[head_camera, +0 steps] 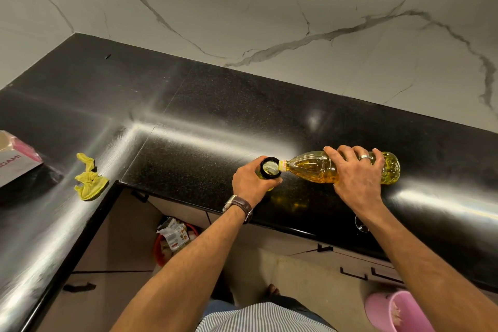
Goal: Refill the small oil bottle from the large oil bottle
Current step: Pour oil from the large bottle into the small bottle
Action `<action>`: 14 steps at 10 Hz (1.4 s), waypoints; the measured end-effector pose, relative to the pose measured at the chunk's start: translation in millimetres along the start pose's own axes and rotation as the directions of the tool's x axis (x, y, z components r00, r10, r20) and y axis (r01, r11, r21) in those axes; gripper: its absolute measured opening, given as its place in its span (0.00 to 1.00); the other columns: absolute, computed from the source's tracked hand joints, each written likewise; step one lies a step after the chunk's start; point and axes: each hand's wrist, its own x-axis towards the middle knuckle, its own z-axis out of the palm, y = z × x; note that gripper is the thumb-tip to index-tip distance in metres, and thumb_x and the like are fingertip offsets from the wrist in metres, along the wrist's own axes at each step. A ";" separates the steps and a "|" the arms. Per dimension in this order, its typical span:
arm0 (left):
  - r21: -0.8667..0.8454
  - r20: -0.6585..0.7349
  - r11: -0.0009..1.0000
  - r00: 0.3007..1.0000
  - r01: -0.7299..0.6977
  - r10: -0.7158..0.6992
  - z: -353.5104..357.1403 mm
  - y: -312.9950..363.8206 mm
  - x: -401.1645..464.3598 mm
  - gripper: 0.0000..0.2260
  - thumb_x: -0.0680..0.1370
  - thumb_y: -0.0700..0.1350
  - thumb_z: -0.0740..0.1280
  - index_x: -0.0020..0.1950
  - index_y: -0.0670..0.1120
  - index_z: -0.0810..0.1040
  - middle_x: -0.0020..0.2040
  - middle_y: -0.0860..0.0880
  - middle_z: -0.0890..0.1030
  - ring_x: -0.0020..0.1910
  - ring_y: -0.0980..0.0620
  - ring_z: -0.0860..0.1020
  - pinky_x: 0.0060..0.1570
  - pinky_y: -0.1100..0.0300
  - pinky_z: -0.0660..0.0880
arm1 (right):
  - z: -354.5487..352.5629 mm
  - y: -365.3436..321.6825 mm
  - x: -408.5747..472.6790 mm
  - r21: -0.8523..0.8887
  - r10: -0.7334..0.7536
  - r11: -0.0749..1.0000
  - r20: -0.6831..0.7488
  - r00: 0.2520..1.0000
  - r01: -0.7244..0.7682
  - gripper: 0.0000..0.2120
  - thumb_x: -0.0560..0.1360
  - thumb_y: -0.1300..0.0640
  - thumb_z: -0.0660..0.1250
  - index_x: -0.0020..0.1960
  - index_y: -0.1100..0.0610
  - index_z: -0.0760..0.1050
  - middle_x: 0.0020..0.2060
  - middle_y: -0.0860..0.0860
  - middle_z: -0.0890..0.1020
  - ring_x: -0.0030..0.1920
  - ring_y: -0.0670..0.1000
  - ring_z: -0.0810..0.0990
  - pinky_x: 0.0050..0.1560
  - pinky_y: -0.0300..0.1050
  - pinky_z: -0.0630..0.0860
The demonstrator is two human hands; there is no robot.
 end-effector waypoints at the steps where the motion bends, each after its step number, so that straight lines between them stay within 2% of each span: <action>1: -0.002 0.002 1.000 1.000 -0.002 0.002 0.4 -0.1 0.7 0.26 0.65 0.60 0.82 0.61 0.57 0.83 0.51 0.60 0.86 0.53 0.61 0.83 0.57 0.56 0.81 | -0.2 0.2 0.7 0.000 -0.003 1.000 -0.007 1.000 0.003 0.40 0.67 0.55 0.80 0.75 0.44 0.69 0.67 0.52 0.78 0.67 0.60 0.75 0.70 0.70 0.63; 7: 0.000 -0.002 1.000 1.000 -0.004 0.004 -2.9 4.2 -0.8 0.25 0.66 0.57 0.83 0.62 0.56 0.83 0.53 0.58 0.86 0.54 0.60 0.82 0.56 0.59 0.80 | -0.4 -0.9 1.0 -0.011 -0.006 1.000 -0.018 1.000 0.006 0.40 0.67 0.55 0.80 0.75 0.44 0.69 0.67 0.53 0.78 0.68 0.61 0.75 0.70 0.70 0.62; 9: 0.001 -0.002 1.000 1.000 0.000 0.000 -4.7 7.6 -2.8 0.25 0.67 0.55 0.83 0.62 0.55 0.83 0.54 0.57 0.86 0.53 0.59 0.81 0.54 0.63 0.77 | -0.8 0.0 1.4 -0.008 -0.008 1.000 -0.023 1.000 0.008 0.39 0.68 0.55 0.80 0.75 0.44 0.69 0.67 0.54 0.78 0.68 0.61 0.75 0.70 0.70 0.63; 12: 0.006 0.003 1.000 1.000 0.005 -0.005 -3.9 7.2 -2.7 0.25 0.66 0.57 0.83 0.61 0.56 0.83 0.52 0.58 0.86 0.52 0.59 0.82 0.54 0.58 0.80 | -1.0 0.0 0.9 -0.005 -0.009 1.000 -0.018 1.000 0.009 0.41 0.67 0.56 0.80 0.76 0.44 0.68 0.67 0.53 0.78 0.68 0.61 0.74 0.70 0.71 0.63; 14: 0.001 0.009 1.000 1.000 0.013 -0.013 -1.0 2.3 -1.6 0.26 0.64 0.62 0.81 0.60 0.59 0.82 0.50 0.61 0.86 0.52 0.62 0.83 0.54 0.54 0.82 | -0.5 0.8 0.3 -0.007 -0.008 1.000 -0.010 1.000 0.008 0.41 0.67 0.56 0.80 0.75 0.44 0.68 0.67 0.53 0.78 0.68 0.61 0.74 0.70 0.71 0.62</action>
